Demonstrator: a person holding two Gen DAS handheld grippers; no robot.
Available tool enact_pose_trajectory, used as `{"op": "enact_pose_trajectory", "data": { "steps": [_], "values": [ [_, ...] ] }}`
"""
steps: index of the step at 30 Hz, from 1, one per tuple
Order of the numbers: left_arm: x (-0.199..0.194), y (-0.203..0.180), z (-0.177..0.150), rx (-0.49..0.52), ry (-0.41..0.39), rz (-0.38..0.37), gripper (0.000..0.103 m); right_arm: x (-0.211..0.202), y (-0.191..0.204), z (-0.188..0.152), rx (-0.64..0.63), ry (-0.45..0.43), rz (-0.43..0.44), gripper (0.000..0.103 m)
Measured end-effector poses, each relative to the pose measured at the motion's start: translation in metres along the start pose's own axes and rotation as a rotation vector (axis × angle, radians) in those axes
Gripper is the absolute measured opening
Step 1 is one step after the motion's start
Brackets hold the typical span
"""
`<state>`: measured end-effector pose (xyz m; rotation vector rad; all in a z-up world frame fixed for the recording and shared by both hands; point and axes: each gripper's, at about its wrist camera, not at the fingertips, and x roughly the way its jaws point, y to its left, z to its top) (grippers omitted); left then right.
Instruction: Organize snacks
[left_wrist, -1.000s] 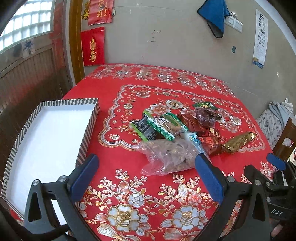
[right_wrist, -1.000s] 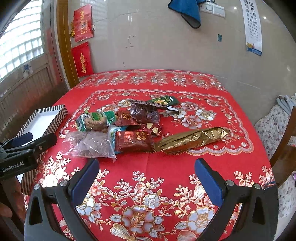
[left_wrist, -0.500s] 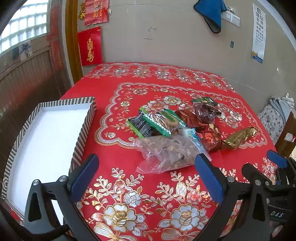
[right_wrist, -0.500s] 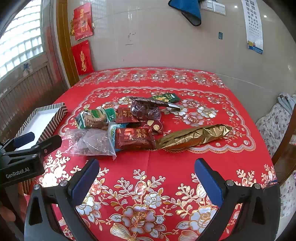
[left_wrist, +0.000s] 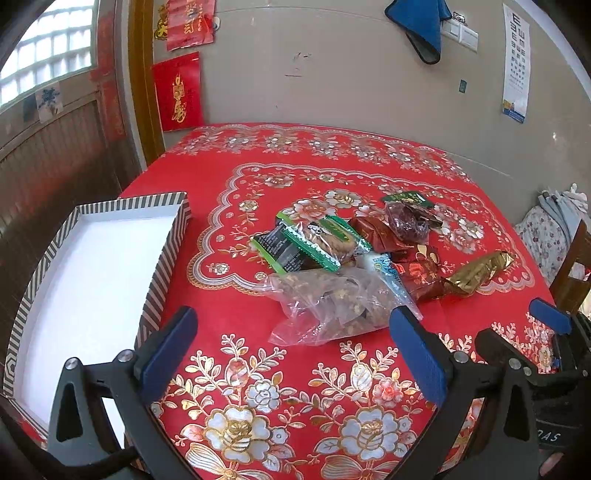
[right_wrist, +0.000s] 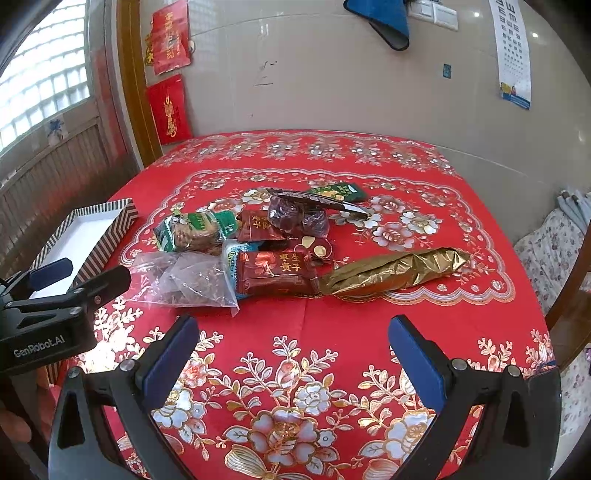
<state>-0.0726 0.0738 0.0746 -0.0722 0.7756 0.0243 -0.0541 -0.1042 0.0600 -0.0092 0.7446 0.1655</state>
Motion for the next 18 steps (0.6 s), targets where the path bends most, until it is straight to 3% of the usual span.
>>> {"op": "enact_pose_trajectory", "data": {
  "steps": [18],
  "values": [
    [0.011,-0.003,-0.003,0.004,0.027,0.007,0.103,0.003,-0.007,-0.004,0.018,0.011,-0.002,0.103]
  ]
}}
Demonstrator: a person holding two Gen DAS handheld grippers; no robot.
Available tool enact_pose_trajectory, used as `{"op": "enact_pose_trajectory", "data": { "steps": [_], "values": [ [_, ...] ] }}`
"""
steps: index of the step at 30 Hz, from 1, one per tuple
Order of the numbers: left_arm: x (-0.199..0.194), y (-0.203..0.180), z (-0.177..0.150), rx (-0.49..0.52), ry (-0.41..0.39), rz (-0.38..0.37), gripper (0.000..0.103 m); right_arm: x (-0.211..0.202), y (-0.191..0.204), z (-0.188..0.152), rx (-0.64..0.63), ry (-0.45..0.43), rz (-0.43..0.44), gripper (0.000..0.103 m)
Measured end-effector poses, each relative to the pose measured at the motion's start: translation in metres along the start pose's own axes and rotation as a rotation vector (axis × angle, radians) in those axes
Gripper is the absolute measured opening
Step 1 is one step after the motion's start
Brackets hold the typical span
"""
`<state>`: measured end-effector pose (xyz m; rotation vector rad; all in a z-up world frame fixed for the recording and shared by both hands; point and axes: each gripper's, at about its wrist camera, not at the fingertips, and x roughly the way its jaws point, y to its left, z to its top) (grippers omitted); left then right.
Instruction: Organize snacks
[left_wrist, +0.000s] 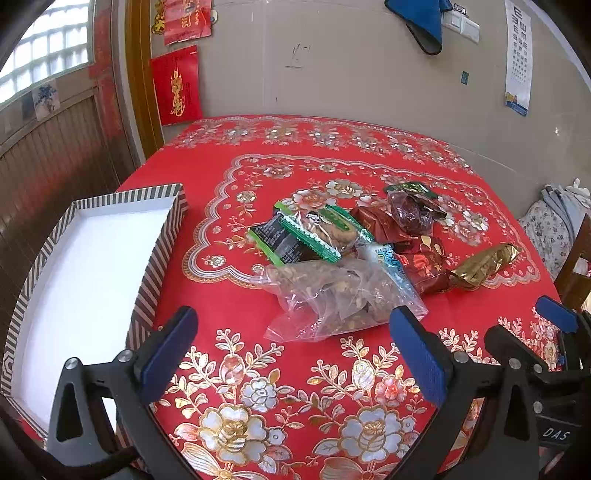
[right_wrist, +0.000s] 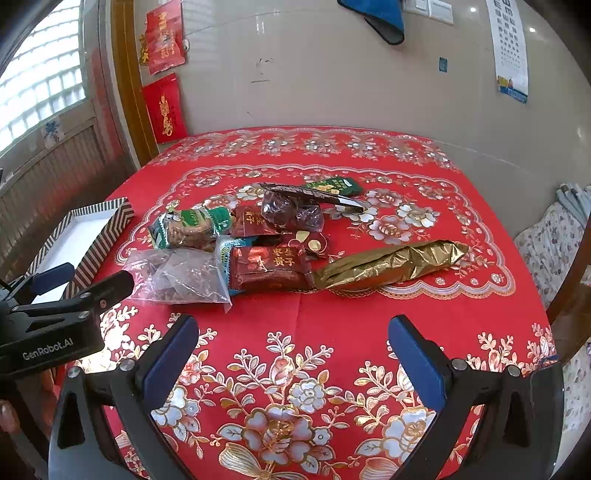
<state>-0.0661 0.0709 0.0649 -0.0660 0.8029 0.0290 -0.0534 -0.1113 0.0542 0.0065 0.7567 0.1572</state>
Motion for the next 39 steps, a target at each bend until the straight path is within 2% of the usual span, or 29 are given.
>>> {"op": "enact_pose_trajectory", "data": {
  "steps": [39],
  "values": [
    [0.034,-0.013,0.008,-0.008,0.055,0.009,0.103,0.011,-0.017,-0.005,0.028,0.034,0.004,0.103]
  ]
}}
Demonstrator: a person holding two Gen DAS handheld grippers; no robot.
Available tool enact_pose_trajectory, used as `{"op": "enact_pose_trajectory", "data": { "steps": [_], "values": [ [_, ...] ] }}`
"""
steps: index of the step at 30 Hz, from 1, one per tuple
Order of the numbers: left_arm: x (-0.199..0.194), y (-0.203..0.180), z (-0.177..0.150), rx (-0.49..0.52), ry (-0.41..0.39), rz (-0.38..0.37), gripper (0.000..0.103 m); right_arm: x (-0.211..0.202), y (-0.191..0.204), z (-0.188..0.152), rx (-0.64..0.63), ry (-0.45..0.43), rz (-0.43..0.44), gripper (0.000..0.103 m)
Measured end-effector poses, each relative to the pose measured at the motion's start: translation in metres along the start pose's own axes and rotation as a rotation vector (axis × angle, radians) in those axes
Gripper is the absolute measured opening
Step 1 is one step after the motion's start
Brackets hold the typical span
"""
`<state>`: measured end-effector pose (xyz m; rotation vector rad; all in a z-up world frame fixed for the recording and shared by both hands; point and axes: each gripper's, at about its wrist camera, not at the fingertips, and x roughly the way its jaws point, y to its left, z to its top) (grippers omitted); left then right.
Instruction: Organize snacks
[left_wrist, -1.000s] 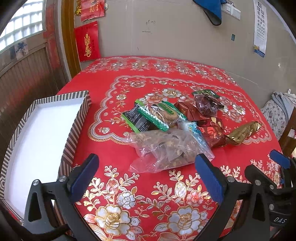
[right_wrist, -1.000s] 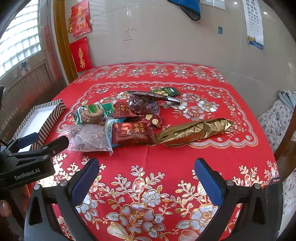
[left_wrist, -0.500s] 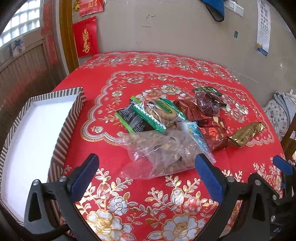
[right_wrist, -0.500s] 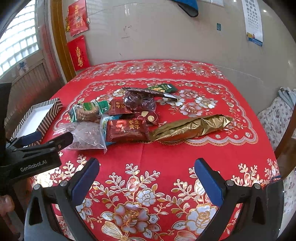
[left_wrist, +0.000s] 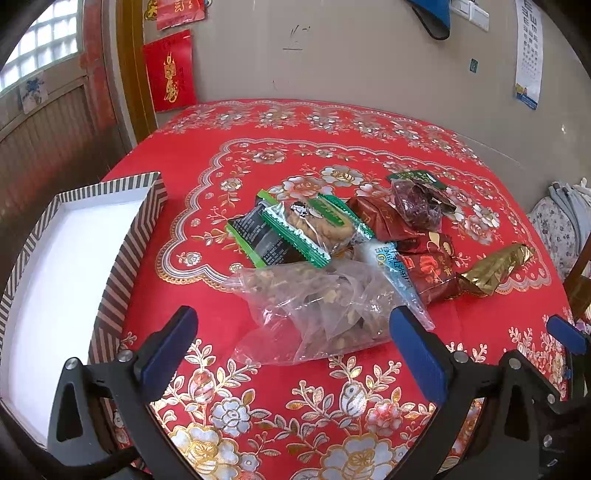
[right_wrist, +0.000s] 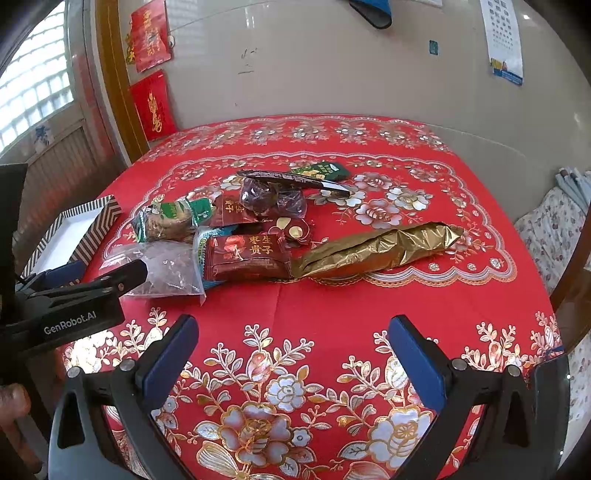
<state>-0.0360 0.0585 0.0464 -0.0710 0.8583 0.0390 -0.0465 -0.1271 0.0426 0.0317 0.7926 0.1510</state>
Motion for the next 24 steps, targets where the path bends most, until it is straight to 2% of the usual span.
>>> {"op": "enact_pose_trajectory", "data": {
  "steps": [9,15,19,24],
  "values": [
    [0.017,-0.006,0.005,-0.016,0.041,-0.008,0.103,0.003,-0.004,-0.002,0.01,0.018,0.001,0.103],
    [0.019,-0.019,0.011,-0.023,0.035,-0.05,0.103,0.005,-0.008,-0.002,0.015,0.017,-0.002,0.103],
    [0.027,-0.031,0.011,0.009,0.046,-0.017,0.103,0.007,-0.012,0.0,0.029,0.024,-0.003,0.103],
    [0.038,-0.03,0.013,-0.002,0.063,-0.004,0.103,0.009,-0.013,0.003,0.02,0.03,-0.01,0.103]
  ]
}}
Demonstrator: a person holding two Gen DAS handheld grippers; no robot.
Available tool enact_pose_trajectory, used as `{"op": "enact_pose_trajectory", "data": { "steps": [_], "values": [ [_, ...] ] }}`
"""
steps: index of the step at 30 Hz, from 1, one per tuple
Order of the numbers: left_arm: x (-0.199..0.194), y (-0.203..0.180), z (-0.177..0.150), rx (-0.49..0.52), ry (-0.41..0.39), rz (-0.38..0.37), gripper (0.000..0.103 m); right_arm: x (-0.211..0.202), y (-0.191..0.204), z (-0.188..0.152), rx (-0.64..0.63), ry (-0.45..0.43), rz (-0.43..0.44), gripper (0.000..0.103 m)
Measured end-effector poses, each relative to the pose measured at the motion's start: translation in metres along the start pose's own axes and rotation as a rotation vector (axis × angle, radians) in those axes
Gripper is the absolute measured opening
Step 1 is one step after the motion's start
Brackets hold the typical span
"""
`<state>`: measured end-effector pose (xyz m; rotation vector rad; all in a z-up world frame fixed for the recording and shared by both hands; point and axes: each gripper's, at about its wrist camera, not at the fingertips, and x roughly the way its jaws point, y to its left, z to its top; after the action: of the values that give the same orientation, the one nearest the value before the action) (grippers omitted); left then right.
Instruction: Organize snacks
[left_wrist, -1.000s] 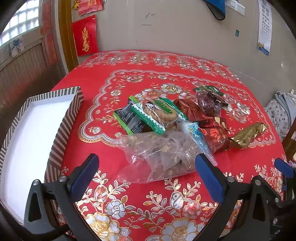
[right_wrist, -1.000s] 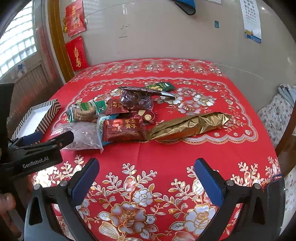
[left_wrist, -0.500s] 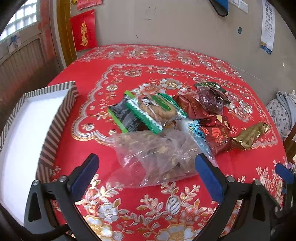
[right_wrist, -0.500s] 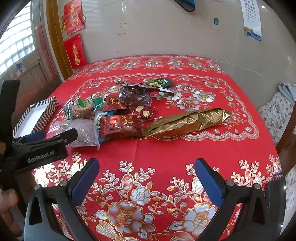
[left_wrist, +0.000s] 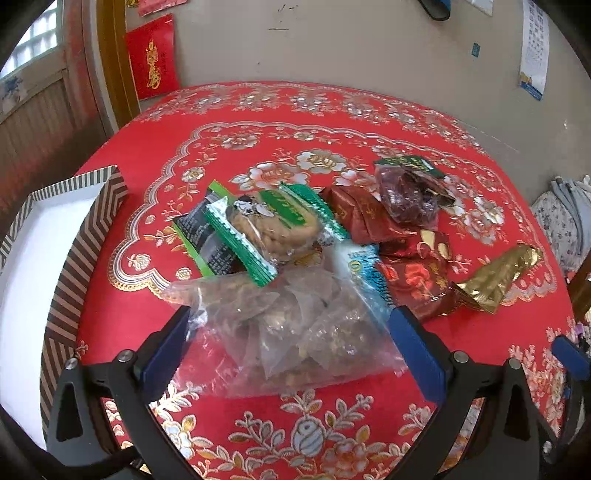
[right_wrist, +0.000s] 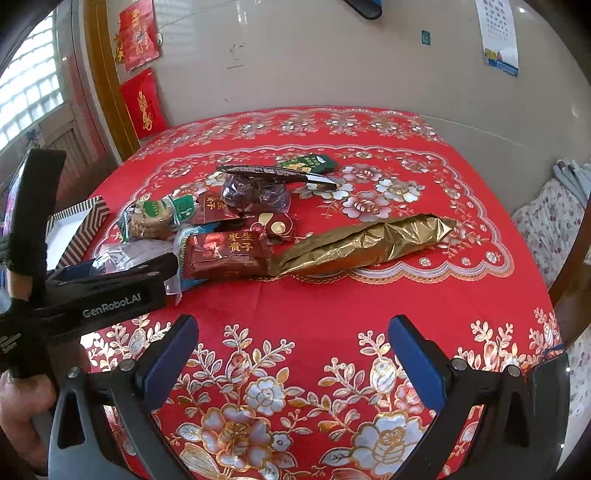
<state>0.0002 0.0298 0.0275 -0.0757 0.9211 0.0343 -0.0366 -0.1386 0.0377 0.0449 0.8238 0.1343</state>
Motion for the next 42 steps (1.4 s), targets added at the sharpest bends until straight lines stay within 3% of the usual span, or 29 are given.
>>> {"op": "enact_pose_trajectory", "data": {
  "steps": [3,12,16,19,28,31,37,39,41,42],
  "values": [
    [0.002,0.002,0.0,0.01,-0.006,-0.003,0.102,0.002,0.0,0.003,-0.007,0.009,0.013,0.103],
    [-0.002,0.01,-0.006,0.064,-0.021,-0.013,0.081,0.008,0.008,0.013,-0.049,0.007,0.037,0.103],
    [-0.008,0.014,-0.011,0.085,-0.043,0.002,0.064,0.016,0.018,0.02,-0.081,0.006,0.053,0.103],
    [-0.01,0.021,-0.013,0.086,-0.043,-0.005,0.059,0.022,0.024,0.028,-0.1,0.003,0.053,0.103],
    [-0.022,0.041,-0.022,0.092,-0.055,0.01,0.053,0.06,0.03,0.05,-0.089,0.094,0.131,0.103],
    [-0.024,0.046,-0.024,0.09,-0.057,0.014,0.053,0.065,0.033,0.053,-0.111,0.099,0.113,0.103],
    [-0.029,0.051,-0.03,0.098,-0.057,0.001,0.052,0.089,0.034,0.054,-0.119,0.191,0.122,0.103],
    [-0.031,0.052,-0.032,0.106,-0.056,-0.001,0.052,0.091,0.028,0.051,-0.081,0.173,0.144,0.096],
    [-0.031,0.052,-0.032,0.108,-0.055,-0.001,0.052,0.088,0.024,0.049,-0.05,0.158,0.186,0.078],
    [-0.031,0.053,-0.033,0.107,-0.055,-0.002,0.052,0.087,0.024,0.049,-0.053,0.152,0.192,0.076]
  ]
}}
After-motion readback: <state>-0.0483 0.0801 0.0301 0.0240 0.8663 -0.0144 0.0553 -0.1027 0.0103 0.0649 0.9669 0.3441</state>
